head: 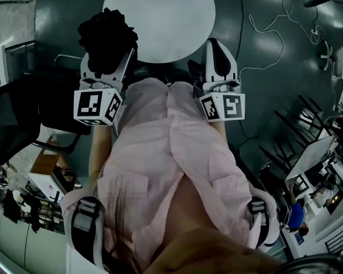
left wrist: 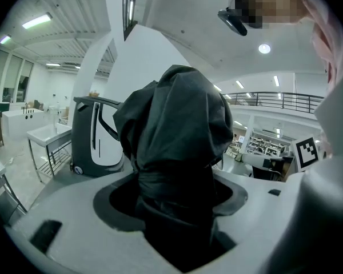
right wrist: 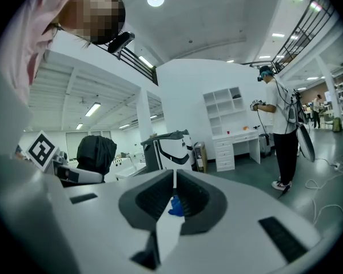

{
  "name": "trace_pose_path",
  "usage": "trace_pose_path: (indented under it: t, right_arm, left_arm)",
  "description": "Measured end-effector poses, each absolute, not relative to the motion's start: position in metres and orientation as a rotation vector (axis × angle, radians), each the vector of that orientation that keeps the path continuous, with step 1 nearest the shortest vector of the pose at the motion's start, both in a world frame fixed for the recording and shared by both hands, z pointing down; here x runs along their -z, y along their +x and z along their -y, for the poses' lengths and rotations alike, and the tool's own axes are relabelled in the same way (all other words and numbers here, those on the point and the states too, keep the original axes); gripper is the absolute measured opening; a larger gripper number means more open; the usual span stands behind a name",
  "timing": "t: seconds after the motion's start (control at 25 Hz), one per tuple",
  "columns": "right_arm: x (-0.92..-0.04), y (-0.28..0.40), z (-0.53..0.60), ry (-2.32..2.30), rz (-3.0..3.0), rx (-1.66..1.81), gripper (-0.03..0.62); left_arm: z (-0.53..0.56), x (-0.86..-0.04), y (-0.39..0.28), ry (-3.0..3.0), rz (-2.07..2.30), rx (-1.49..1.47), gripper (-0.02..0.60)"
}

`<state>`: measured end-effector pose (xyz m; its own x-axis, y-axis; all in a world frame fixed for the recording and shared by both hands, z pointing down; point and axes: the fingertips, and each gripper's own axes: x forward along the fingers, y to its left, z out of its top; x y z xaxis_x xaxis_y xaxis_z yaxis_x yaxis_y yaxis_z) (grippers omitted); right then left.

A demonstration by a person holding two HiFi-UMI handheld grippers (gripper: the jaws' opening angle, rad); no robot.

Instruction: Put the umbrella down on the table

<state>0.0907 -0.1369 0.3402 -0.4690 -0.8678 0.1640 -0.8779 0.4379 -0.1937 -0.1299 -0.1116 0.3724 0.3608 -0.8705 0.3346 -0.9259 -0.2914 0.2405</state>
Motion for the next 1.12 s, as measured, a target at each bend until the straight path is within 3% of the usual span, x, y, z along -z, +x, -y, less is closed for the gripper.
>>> trace_pose_path:
  t: [0.68, 1.12]
  right_arm:
    - [-0.339, 0.089, 0.210, 1.523, 2.651, -0.416, 0.034]
    - [-0.349, 0.105, 0.226, 1.543, 2.623, -0.460, 0.034]
  left_arm:
    - [0.162, -0.380, -0.130, 2.152, 1.589, -0.305, 0.314]
    - [0.212, -0.522, -0.100, 2.081, 1.312, -0.704, 0.314]
